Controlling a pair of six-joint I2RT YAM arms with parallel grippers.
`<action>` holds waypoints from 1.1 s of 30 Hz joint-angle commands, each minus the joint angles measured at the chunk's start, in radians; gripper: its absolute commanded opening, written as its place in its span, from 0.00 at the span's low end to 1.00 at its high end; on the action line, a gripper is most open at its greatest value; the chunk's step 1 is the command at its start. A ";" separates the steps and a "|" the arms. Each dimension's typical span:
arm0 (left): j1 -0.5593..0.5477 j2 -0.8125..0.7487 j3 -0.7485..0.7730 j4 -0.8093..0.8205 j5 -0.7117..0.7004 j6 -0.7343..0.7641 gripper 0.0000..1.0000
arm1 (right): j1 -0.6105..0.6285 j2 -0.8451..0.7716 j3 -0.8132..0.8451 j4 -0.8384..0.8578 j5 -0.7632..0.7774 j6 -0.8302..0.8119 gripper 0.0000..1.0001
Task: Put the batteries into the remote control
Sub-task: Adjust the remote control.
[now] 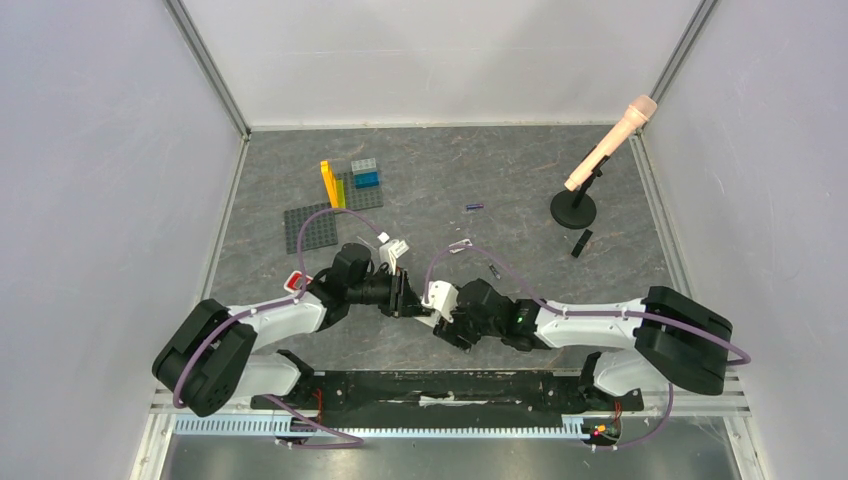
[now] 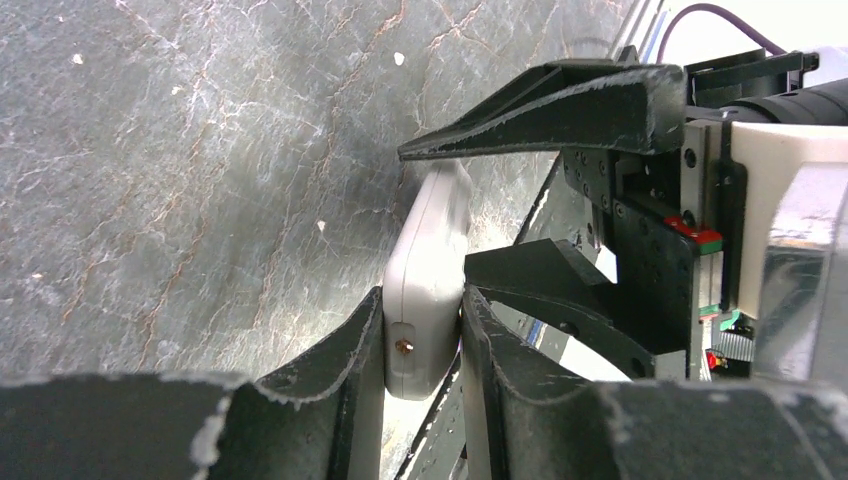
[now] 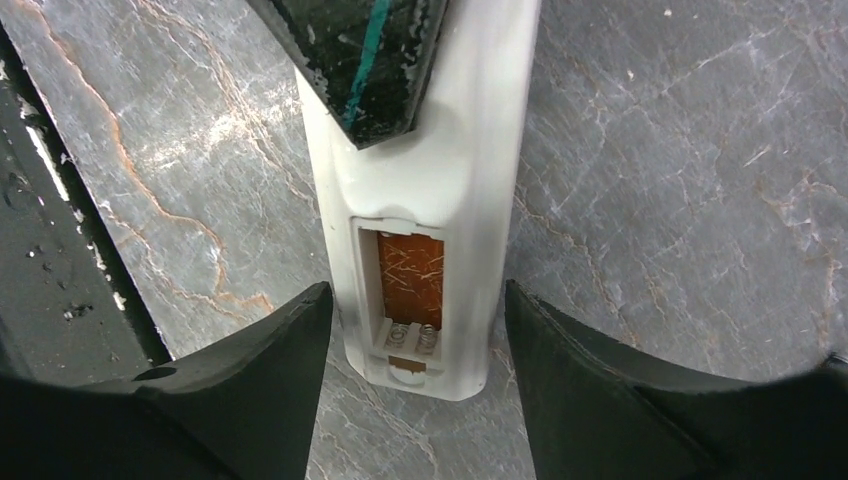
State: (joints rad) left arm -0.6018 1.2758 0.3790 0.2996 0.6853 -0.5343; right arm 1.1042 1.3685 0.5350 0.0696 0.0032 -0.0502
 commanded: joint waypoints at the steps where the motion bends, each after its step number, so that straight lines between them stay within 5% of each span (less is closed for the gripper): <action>1: -0.001 -0.033 0.010 0.033 0.006 0.009 0.02 | 0.011 0.018 -0.019 0.071 0.042 0.006 0.61; 4: -0.001 -0.046 0.005 0.033 -0.002 0.000 0.03 | 0.011 0.012 -0.034 0.110 0.050 0.040 0.45; 6: -0.001 -0.054 0.002 0.033 -0.013 -0.011 0.13 | 0.011 -0.009 -0.049 0.147 0.065 0.082 0.37; 10: -0.001 -0.078 -0.033 0.111 -0.064 -0.083 0.31 | 0.011 -0.068 -0.062 0.218 0.046 0.184 0.32; 17: -0.009 -0.047 -0.156 0.534 -0.186 -0.332 0.40 | 0.014 -0.084 -0.022 0.275 -0.051 0.357 0.32; 23: -0.032 -0.063 -0.197 0.588 -0.300 -0.354 0.39 | 0.014 -0.071 0.028 0.248 -0.041 0.458 0.32; 28: -0.039 -0.144 -0.235 0.560 -0.371 -0.357 0.15 | 0.014 -0.075 0.033 0.262 -0.034 0.584 0.34; 33: -0.049 -0.158 -0.238 0.533 -0.379 -0.346 0.22 | 0.014 -0.056 0.075 0.262 -0.038 0.706 0.34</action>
State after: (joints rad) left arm -0.6449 1.1278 0.1555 0.8150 0.3843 -0.9112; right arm 1.1175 1.3121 0.5266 0.2447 -0.0177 0.4774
